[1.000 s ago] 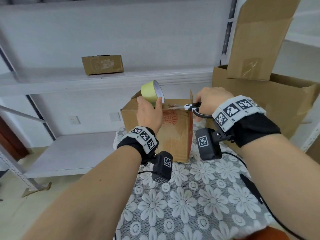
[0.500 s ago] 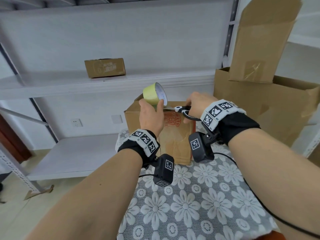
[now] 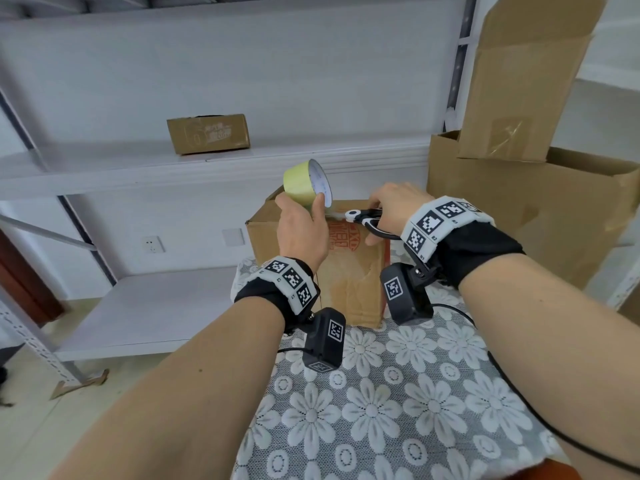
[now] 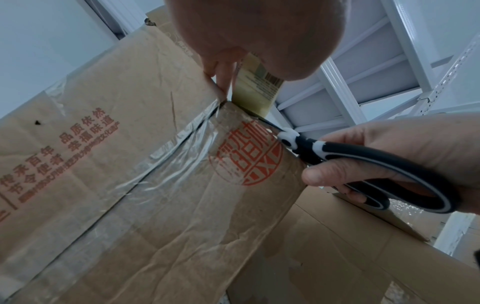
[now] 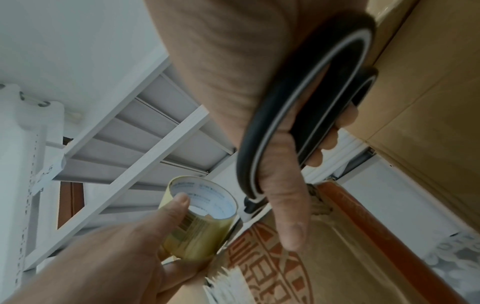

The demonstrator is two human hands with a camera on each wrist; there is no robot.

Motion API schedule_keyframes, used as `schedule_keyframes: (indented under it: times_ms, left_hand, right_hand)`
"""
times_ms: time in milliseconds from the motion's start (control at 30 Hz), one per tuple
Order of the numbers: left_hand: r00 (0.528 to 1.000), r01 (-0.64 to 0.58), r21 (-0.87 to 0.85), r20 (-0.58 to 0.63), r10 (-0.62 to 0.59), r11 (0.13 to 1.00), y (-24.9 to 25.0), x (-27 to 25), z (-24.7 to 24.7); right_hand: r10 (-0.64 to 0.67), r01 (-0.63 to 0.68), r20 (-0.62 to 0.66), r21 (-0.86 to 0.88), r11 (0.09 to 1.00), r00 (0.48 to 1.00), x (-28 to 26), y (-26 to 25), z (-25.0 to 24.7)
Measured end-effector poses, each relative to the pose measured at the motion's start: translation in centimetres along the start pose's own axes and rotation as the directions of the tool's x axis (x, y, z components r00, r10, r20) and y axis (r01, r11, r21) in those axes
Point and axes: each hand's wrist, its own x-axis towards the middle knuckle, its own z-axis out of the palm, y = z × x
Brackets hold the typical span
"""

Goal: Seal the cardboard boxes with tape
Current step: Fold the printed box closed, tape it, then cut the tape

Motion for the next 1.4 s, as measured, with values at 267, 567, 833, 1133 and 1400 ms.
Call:
schedule_keyframes:
  times_ms: [267,567,833,1133,1400]
  left_hand:
    - [1.000,0.007,0.032,-0.030,-0.006,0.999,-0.1,0.2,0.0]
    - [1.000,-0.002,0.082,-0.023,0.004,0.997,0.3,-0.1,0.5]
    - [0.999,0.013,0.077,-0.039,-0.010,0.997,0.5,-0.1,0.5]
    - [0.995,0.086,-0.021,-0.039,-0.087,0.996,0.5,0.1,0.3]
    - [0.993,0.100,-0.116,-0.043,-0.106,0.988,0.3,0.0,0.4]
  right_hand:
    - [-0.009,0.009,0.008,-0.019,1.000,1.000,0.3,-0.1,-0.1]
    - [0.022,-0.023,0.035,0.038,0.999,0.999,-0.1,1.1,-0.3]
    - [0.013,-0.014,0.047,0.015,1.000,0.999,-0.3,1.5,0.0]
    - [0.010,-0.011,0.053,0.007,1.000,0.999,-0.5,1.7,0.0]
    - [-0.006,0.006,0.028,0.002,1.000,1.000,-0.3,2.1,0.5]
